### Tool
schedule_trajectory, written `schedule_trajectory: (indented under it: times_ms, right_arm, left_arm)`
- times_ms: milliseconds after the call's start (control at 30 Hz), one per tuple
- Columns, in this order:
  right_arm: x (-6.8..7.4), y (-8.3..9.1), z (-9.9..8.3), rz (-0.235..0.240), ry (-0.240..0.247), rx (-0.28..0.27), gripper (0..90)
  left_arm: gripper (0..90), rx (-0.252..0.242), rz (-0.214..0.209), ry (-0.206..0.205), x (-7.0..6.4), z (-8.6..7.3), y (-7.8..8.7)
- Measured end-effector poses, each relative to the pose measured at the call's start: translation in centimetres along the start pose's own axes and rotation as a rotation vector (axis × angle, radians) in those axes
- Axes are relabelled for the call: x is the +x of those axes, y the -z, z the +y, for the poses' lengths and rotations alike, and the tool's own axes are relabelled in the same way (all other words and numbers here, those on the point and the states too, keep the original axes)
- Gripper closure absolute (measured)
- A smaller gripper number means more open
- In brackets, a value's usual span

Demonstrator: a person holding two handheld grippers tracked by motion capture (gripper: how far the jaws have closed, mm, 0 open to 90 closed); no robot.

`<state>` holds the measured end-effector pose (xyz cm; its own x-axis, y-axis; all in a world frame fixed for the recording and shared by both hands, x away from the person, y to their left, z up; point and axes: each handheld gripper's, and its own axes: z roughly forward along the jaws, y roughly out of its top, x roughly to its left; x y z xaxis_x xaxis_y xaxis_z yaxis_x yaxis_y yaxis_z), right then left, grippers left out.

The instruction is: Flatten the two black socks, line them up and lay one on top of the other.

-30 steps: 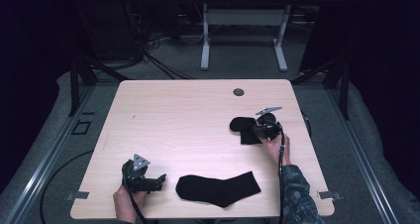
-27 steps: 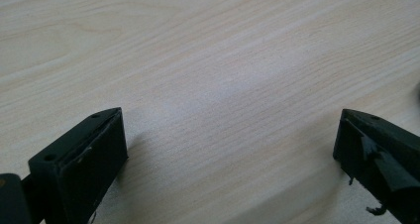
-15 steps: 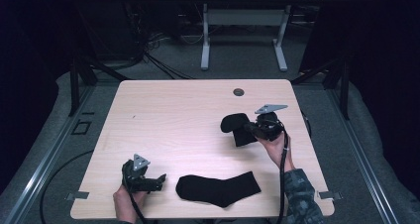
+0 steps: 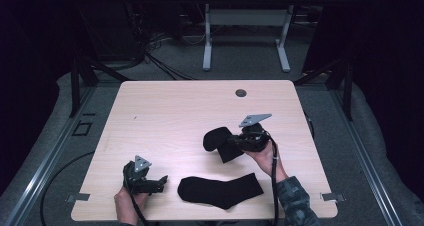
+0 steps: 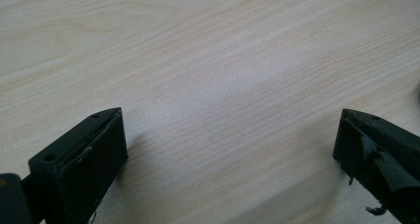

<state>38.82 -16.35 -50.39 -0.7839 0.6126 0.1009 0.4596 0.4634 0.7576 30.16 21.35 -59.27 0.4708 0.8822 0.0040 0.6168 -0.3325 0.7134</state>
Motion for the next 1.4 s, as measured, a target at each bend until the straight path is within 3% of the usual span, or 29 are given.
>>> schedule_trajectory:
  times_ms: [133,300,400,500,767,867,933,1133,1200,1233,1300,1400]
  right_arm:
    - [0.5,-2.2,-0.7,0.049,0.037,0.072,83.1]
    - [0.4,-4.8,-1.7,0.051,0.075,0.185,79.2]
    - [0.1,-5.4,-2.1,0.058,0.059,0.203,58.5]
    - [-0.1,-4.7,-2.2,0.044,0.041,0.166,44.8]
    - [-0.3,-1.3,-2.4,-0.004,-0.034,0.11,35.6]
    - [0.0,-0.6,-2.5,-0.016,-0.039,0.108,34.3]
    - [0.7,0.1,-2.7,-0.024,-0.046,0.109,34.0]
    - [2.2,0.0,-3.1,-0.006,-0.059,0.118,36.8]
    - [2.4,-0.5,-3.4,-0.013,-0.069,0.135,37.3]
    - [2.4,-0.7,-3.7,-0.015,-0.083,0.141,38.1]
    - [2.1,-1.0,-4.1,-0.03,-0.104,0.149,39.2]
    - [1.4,-0.8,-4.7,-0.053,-0.132,0.162,39.9]
  left_arm:
    - [0.0,0.0,0.0,0.0,0.0,0.0,0.0]
    - [0.0,-0.002,0.0,0.002,0.0,0.0,0.0]
    - [0.0,-0.002,0.0,0.003,0.0,0.0,0.0]
    - [0.0,0.001,-0.004,0.002,0.0,0.0,0.0]
    - [0.1,0.003,-0.006,-0.001,0.1,0.1,0.0]
    - [8.0,0.003,-0.014,-0.001,0.2,0.4,0.0]
    - [8.1,0.006,-0.04,-0.008,0.1,1.8,0.4]
    - [14.8,-0.001,-0.114,-0.098,-1.6,6.7,0.8]
    - [16.1,0.017,-0.153,-0.109,-2.3,8.4,0.1]
    - [16.9,0.017,-0.153,-0.109,-2.3,8.4,0.1]
    - [19.5,0.056,-0.178,-0.127,-3.1,9.9,-1.2]
    - [22.9,0.107,-0.209,-0.111,-3.6,11.1,-2.9]
